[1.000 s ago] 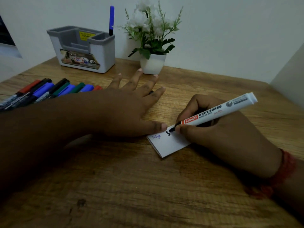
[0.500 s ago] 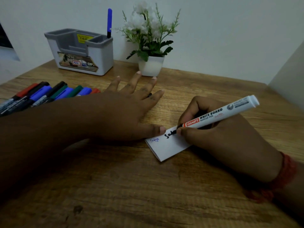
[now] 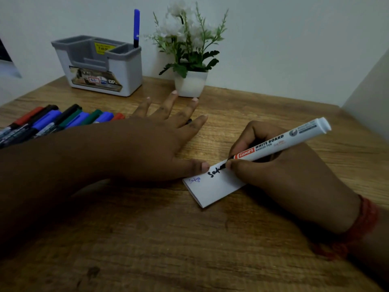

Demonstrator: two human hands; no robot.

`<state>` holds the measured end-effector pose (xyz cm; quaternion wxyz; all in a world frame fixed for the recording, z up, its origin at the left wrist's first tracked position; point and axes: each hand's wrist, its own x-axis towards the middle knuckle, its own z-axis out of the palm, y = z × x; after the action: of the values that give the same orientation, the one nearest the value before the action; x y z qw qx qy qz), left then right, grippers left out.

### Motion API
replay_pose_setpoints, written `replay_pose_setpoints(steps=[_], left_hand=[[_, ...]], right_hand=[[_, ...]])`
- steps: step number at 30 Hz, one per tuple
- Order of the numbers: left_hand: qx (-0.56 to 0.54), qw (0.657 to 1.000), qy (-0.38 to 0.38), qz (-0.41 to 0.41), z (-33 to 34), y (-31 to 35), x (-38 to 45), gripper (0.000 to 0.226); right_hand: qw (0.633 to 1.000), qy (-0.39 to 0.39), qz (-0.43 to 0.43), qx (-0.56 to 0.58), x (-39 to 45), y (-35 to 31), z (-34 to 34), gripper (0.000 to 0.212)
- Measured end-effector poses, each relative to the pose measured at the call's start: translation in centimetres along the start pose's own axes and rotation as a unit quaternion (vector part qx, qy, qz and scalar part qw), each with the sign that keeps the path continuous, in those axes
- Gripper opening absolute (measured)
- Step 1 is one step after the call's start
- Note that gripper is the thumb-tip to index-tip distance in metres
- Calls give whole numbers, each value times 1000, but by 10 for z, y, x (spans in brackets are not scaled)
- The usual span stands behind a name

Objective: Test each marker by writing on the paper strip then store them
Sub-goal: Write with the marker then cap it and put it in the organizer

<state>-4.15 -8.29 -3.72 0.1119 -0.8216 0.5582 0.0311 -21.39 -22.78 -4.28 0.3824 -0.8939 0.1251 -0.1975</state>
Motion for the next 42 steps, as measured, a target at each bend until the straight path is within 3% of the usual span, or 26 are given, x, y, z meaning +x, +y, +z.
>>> replay_pose_setpoints(steps=[22, 26, 31, 38, 42], left_hand=[[7, 1000, 13, -3, 4, -4, 5, 99], [7, 999, 33, 3, 3, -4, 5, 99], [17, 997, 77, 12, -1, -8, 5, 103], [-41, 994, 98, 4, -8, -14, 4, 97], [-40, 994, 95, -39, -10, -16, 8, 84]], right_hand=[[996, 20, 89, 19, -4, -13, -4, 8], [988, 31, 117, 91, -1, -13, -8, 7], [961, -9, 146, 235, -3, -12, -11, 11], [954, 30, 78, 288, -1, -4, -22, 11], [964, 62, 37, 256, 1, 4, -25, 12]])
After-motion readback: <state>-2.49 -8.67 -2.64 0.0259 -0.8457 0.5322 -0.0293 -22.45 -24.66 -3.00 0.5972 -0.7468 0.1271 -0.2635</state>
